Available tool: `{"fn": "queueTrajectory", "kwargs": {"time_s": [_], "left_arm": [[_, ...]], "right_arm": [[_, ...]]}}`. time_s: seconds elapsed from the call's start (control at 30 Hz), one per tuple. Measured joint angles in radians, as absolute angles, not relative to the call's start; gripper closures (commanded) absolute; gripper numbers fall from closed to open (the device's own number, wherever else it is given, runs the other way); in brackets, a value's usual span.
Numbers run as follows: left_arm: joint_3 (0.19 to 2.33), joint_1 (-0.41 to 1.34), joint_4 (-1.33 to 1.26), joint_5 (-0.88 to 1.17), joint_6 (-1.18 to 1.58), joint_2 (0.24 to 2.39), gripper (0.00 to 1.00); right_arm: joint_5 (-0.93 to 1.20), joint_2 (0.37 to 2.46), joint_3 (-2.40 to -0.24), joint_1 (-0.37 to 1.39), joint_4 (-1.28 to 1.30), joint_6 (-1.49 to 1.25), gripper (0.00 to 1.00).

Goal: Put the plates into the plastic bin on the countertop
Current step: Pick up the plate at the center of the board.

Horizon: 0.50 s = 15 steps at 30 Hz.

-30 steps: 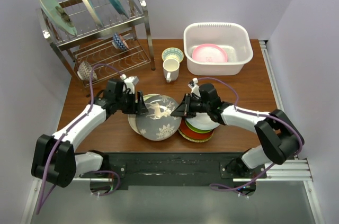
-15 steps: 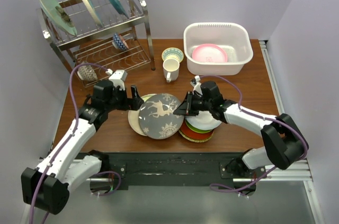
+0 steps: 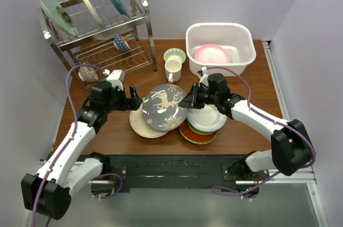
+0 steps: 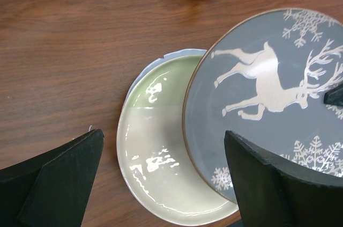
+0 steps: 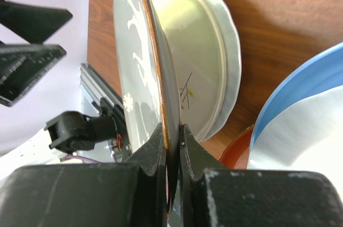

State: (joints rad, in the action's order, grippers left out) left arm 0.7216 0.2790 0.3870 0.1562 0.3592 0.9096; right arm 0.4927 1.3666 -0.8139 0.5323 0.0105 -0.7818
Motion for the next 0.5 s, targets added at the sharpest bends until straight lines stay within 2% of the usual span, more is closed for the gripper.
{"fn": "queueTrajectory", "kwargs": {"time_s": [0.5], "left_arm": [[0.722, 0.256, 0.386, 0.168, 0.359, 0.911, 0.0]], "right_arm": [[0.503, 1.38, -1.009, 0.39, 0.12, -0.717, 1.0]]}}
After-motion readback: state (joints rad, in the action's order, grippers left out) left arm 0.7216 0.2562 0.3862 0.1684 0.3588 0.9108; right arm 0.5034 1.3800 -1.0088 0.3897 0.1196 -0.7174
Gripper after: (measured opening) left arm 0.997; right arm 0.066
